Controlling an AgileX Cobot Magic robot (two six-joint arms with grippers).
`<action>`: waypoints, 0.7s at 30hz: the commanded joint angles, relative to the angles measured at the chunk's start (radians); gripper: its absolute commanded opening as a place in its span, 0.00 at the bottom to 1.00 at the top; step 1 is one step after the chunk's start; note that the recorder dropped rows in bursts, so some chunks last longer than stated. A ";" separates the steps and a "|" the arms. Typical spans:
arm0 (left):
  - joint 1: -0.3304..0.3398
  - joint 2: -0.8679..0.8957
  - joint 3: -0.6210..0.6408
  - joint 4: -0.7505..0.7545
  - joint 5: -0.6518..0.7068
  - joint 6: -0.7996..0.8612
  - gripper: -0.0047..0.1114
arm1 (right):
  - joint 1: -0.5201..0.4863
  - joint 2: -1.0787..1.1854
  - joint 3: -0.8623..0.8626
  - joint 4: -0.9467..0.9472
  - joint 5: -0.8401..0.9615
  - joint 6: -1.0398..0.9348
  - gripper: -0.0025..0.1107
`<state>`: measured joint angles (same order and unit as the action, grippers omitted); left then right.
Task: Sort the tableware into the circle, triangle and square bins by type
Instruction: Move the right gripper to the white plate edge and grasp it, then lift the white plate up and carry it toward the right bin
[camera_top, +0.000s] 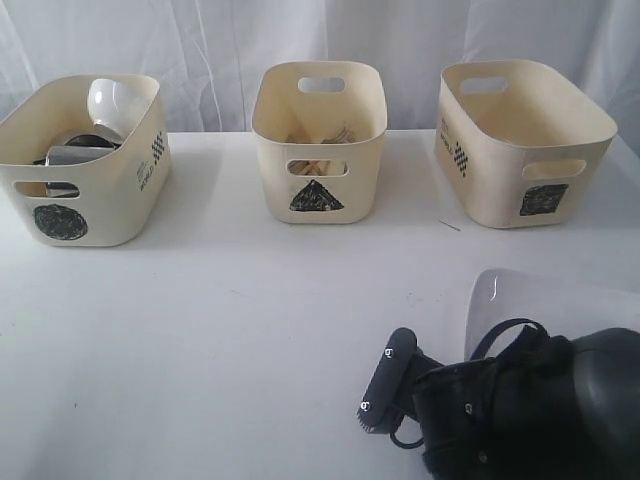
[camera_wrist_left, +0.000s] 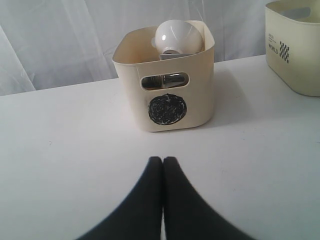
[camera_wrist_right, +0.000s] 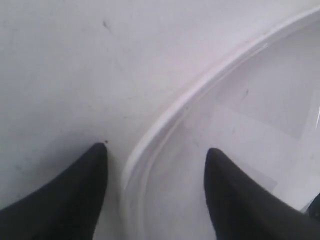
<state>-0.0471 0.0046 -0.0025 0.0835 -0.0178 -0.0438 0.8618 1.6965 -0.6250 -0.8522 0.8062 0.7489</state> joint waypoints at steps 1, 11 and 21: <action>-0.001 -0.005 0.003 -0.005 -0.004 -0.003 0.04 | -0.024 0.037 0.010 0.035 -0.091 0.017 0.29; -0.001 -0.005 0.003 -0.005 -0.004 -0.003 0.04 | -0.024 -0.177 0.010 0.104 -0.124 0.015 0.02; -0.001 -0.005 0.003 -0.005 -0.004 -0.003 0.04 | 0.007 -0.592 0.010 0.124 0.098 -0.009 0.02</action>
<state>-0.0471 0.0046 -0.0025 0.0835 -0.0178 -0.0438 0.8654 1.1859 -0.6189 -0.7598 0.8440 0.7564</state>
